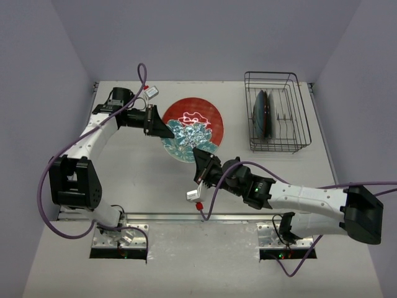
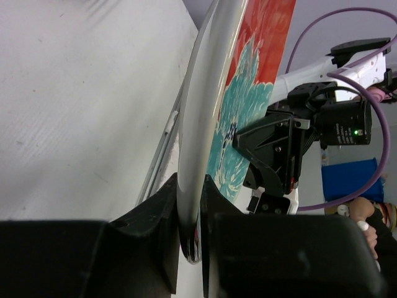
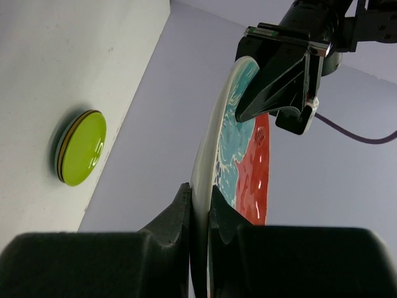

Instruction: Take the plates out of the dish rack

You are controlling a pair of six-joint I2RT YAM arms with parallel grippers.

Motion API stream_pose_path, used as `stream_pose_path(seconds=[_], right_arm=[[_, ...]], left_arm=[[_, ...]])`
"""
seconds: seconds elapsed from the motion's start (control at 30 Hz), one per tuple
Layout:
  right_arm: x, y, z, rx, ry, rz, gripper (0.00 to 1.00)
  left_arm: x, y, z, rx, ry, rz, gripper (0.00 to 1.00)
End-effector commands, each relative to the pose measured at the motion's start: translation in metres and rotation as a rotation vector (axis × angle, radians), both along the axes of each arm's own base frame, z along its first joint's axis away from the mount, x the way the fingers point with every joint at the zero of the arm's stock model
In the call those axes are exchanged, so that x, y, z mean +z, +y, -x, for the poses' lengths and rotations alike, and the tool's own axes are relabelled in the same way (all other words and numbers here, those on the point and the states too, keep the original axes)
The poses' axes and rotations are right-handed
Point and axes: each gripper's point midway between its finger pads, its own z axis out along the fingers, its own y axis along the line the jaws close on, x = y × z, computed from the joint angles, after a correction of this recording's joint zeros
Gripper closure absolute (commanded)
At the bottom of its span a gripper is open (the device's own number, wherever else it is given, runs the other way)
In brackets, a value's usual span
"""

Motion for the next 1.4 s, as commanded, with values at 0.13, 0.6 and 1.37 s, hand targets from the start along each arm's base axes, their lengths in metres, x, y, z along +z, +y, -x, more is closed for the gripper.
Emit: stream_pose_path(seconds=[0.13, 0.6, 1.37], right_arm=[[0.090, 0.001, 0.003, -0.031, -0.135, -0.284, 0.55], [0.099, -0.052, -0.032, -0.295, 0.069, -0.383, 0.01], [0.104, -0.219, -0.068, -0.873, 0.601, -0.915, 0.01]], left_arm=[[0.030, 0.004, -0.013, 0.079, -0.174, 0.036, 1.00], [0.008, 0.141, -0.133, 0.649, -0.095, -0.034, 1.00], [-0.127, 0.227, -0.266, 0.866, 0.071, -0.140, 1.00]])
